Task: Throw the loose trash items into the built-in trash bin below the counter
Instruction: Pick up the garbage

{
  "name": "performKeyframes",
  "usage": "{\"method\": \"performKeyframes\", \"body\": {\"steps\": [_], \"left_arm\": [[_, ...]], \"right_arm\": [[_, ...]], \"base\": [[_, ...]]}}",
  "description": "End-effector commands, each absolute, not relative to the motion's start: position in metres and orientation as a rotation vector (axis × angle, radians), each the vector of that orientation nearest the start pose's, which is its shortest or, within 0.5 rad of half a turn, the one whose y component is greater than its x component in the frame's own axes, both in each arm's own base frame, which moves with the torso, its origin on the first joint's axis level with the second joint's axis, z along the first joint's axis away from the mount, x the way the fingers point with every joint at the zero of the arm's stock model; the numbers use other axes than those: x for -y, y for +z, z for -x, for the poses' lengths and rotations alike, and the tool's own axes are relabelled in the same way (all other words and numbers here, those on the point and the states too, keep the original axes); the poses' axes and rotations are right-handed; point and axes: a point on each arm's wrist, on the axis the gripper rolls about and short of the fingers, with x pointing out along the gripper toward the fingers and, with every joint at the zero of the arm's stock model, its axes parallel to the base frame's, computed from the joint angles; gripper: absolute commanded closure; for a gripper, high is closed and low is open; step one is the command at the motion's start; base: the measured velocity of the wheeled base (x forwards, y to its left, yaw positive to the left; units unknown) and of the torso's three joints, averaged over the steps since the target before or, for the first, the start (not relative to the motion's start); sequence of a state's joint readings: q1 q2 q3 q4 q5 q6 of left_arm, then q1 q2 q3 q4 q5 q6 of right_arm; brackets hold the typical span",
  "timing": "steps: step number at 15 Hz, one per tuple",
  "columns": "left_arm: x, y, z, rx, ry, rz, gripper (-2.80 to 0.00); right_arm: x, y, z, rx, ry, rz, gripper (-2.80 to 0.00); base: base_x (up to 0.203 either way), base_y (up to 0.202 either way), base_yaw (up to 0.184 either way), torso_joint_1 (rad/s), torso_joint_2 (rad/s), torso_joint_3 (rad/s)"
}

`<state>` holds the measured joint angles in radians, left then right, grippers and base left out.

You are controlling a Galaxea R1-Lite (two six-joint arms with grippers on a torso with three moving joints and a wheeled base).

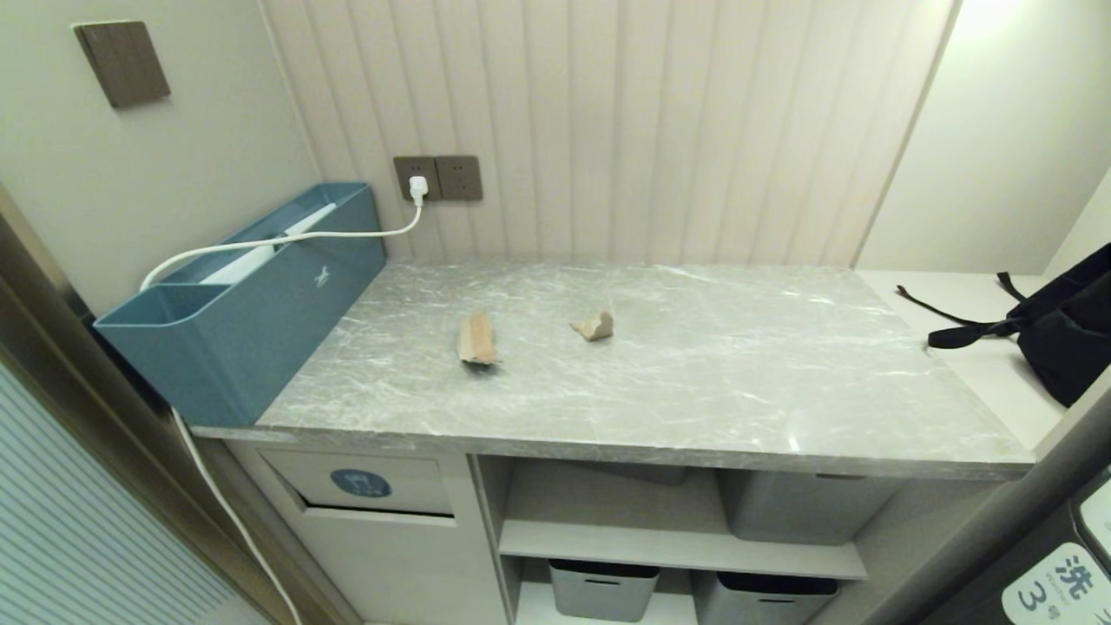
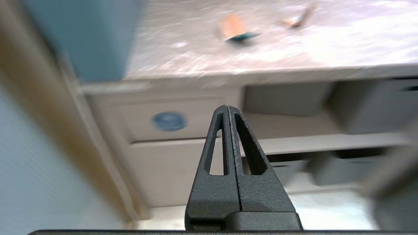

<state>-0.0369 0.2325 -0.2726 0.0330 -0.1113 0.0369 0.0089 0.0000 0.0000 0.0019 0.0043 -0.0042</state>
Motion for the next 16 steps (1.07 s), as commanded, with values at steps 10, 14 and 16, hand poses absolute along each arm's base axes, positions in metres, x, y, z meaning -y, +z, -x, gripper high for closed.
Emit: {"method": "performKeyframes", "body": {"steps": [10,14,16], "left_arm": [[0.056,0.219,-0.218,-0.625,-0.424,0.114,-2.80],[0.071,0.202,-0.258,-0.713,-0.389,0.091,-2.80],[0.076,0.202,-0.283,-0.706,-0.345,0.077,-2.80]], "right_arm": [[0.000,0.075,0.023,0.000,0.014,0.005,0.00],[0.000,0.075,0.023,0.000,0.014,0.005,0.00],[0.000,0.075,0.023,0.000,0.014,0.005,0.00]], "base": [[0.000,0.000,0.000,0.000,0.00,0.000],[0.000,0.000,0.000,0.000,0.00,0.000],[0.000,0.000,0.000,0.000,0.00,0.000]]}}
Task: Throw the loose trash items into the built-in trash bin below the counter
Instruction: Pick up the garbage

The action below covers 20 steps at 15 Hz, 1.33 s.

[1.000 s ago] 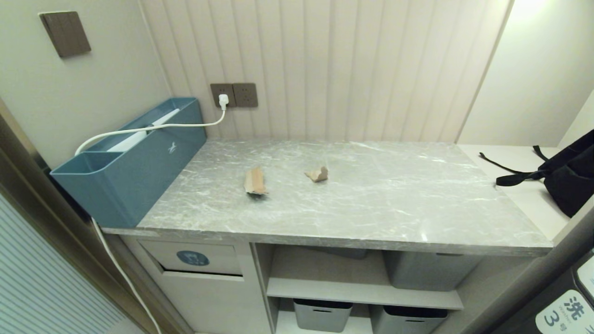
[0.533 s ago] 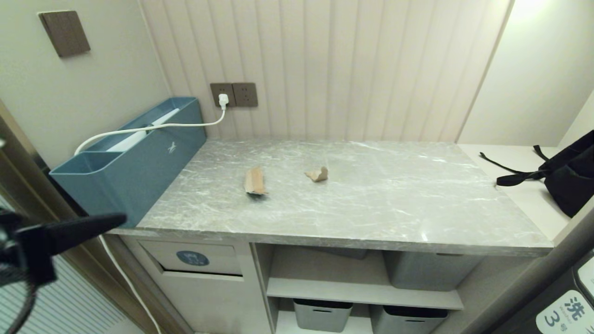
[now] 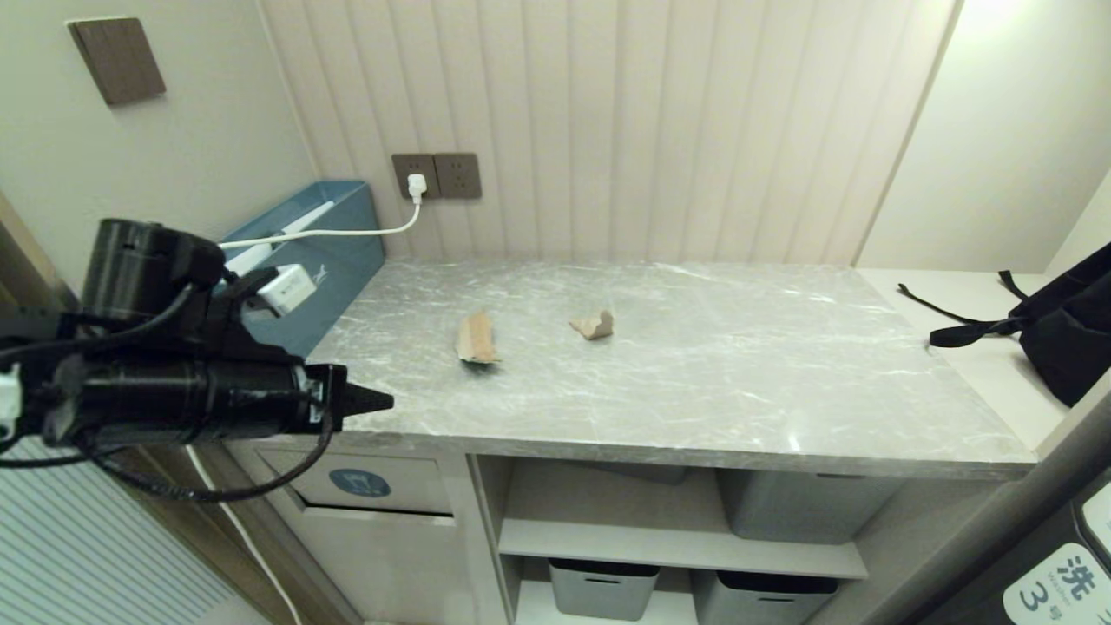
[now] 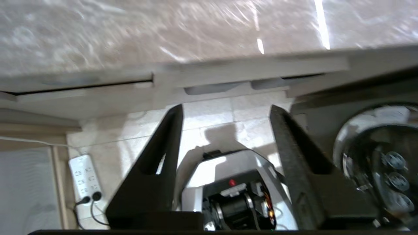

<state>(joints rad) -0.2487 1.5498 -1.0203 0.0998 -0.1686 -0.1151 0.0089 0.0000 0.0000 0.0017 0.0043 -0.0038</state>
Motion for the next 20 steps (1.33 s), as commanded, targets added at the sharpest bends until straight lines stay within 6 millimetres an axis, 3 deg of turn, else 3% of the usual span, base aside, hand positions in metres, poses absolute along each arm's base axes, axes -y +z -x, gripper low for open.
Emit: {"method": "performKeyframes", "body": {"steps": [1,5,8,14,20], "left_arm": [[0.078,0.200,-0.297,-0.707,-0.332,0.073,-2.80],[0.091,0.187,-0.356,-0.687,-0.272,0.052,-2.80],[0.099,0.168,-0.385,-0.621,-0.290,-0.043,-2.80],[0.109,0.144,-0.419,-0.476,-0.436,-0.424,-2.80],[0.142,0.133,-0.445,-0.390,-0.482,-0.446,-2.80]], "right_arm": [[0.000,0.075,0.023,0.000,0.014,0.005,0.00],[0.000,0.075,0.023,0.000,0.014,0.005,0.00],[0.000,0.075,0.023,0.000,0.014,0.005,0.00],[0.000,0.075,0.023,0.000,0.014,0.005,0.00],[0.000,0.075,0.023,0.000,0.014,0.005,0.00]], "base": [[0.000,0.000,0.000,0.000,0.00,0.000],[0.000,0.000,0.000,0.000,0.00,0.000],[0.000,0.000,0.000,0.000,0.00,0.000],[0.000,0.000,0.000,0.000,0.00,0.000],[0.000,0.000,0.000,0.000,0.00,0.000]]}}
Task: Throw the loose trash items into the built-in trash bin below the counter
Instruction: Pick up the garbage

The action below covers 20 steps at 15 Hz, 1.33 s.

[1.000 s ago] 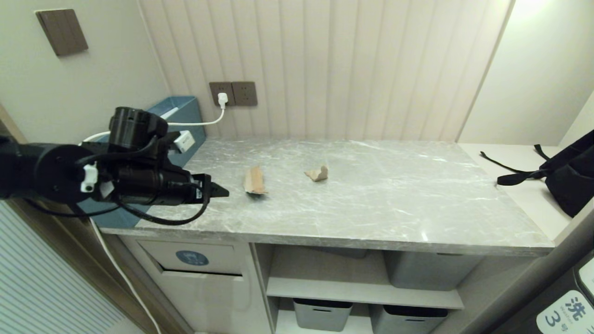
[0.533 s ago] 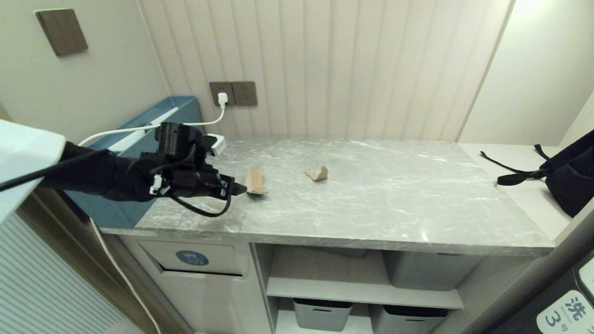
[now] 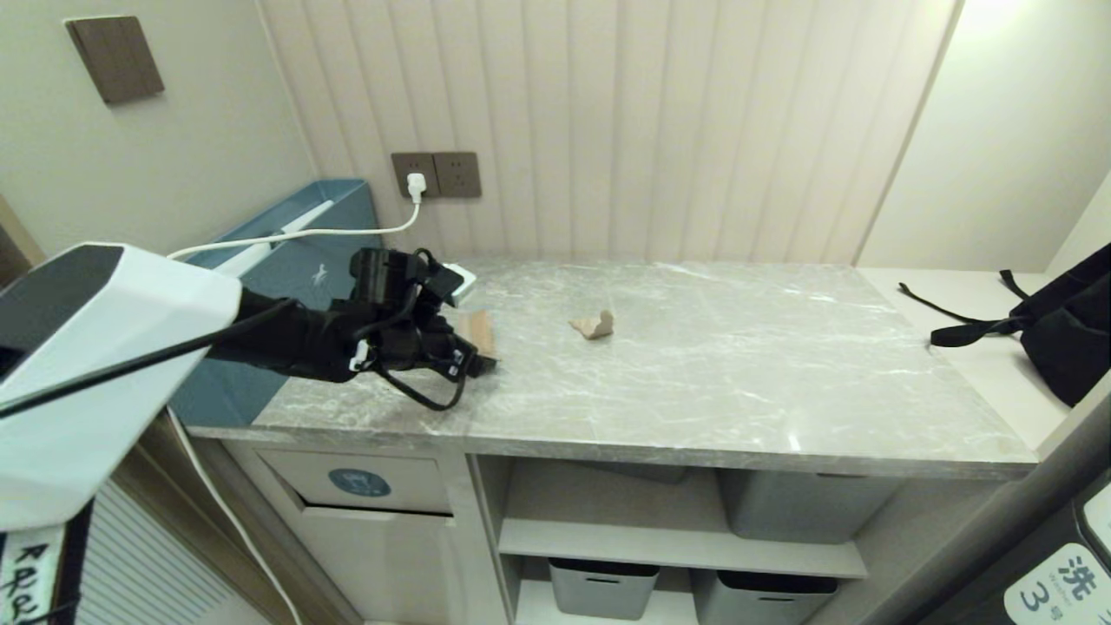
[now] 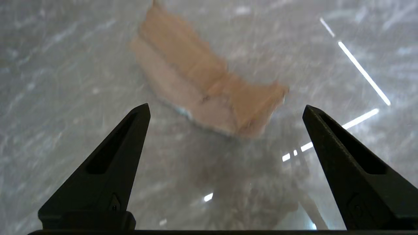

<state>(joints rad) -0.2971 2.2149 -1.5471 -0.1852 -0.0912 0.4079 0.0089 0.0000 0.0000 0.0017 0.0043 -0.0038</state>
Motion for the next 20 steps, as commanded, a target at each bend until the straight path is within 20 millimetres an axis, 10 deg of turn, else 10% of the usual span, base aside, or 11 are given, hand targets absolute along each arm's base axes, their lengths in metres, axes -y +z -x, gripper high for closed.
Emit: {"method": "performKeyframes", "body": {"steps": [1,20], "left_arm": [[0.144,0.133,-0.447,-0.374,-0.482,-0.445,-2.80],[0.120,0.117,-0.460,-0.400,-0.425,-0.543,-2.80]], "right_arm": [[0.000,0.075,0.023,0.000,0.014,0.005,0.00],[0.000,0.075,0.023,0.000,0.014,0.005,0.00]], "base": [[0.000,0.000,0.000,0.000,0.00,0.000],[0.000,0.000,0.000,0.000,0.00,0.000]]}}
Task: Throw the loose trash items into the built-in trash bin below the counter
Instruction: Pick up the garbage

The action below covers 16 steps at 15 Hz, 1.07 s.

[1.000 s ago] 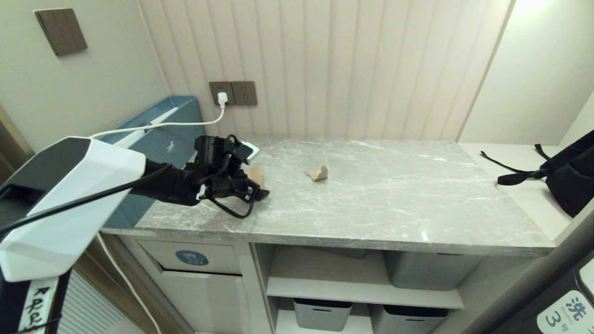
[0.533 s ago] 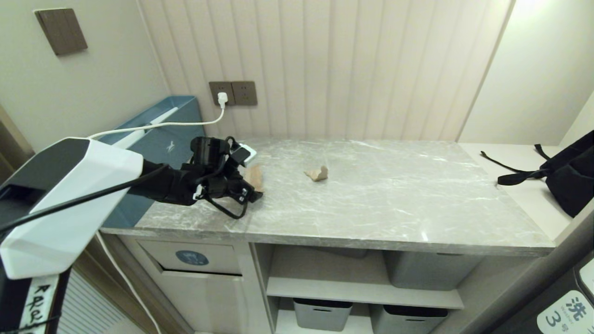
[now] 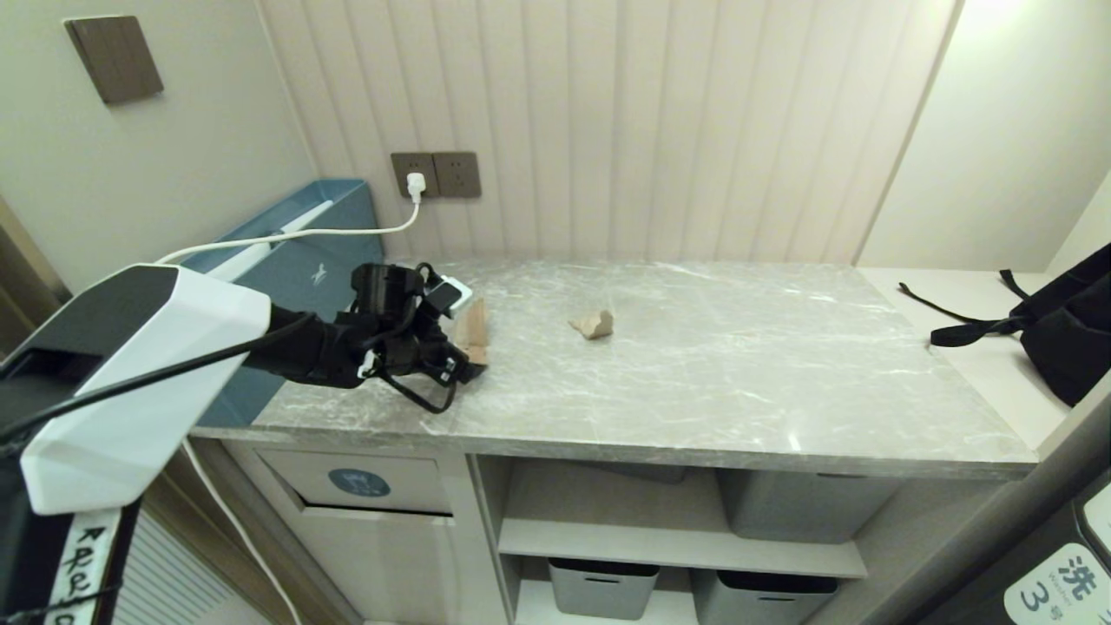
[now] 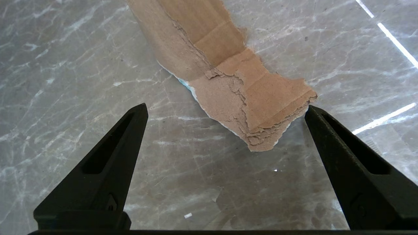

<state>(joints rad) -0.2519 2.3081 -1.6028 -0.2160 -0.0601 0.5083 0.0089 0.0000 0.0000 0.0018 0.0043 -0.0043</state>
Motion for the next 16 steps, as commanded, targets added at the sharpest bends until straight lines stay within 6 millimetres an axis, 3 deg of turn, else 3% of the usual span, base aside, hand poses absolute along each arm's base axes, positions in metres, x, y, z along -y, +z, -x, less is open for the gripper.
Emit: {"method": "performKeyframes", "body": {"steps": [1,6,16], "left_arm": [[0.120,0.115,-0.462,-0.398,-0.425,-0.543,-2.80],[0.122,0.124,-0.468,-0.353,-0.423,-0.563,-2.80],[0.123,0.137,-0.462,-0.333,-0.446,-0.560,-2.80]], "right_arm": [[0.000,0.075,0.023,0.000,0.014,0.005,0.00],[0.000,0.075,0.023,0.000,0.014,0.005,0.00],[0.000,0.075,0.023,0.000,0.014,0.005,0.00]], "base": [[0.000,0.000,0.000,0.000,0.00,0.000],[0.000,0.000,0.000,0.000,0.00,0.000],[0.000,0.000,0.000,0.000,0.00,0.000]]}}
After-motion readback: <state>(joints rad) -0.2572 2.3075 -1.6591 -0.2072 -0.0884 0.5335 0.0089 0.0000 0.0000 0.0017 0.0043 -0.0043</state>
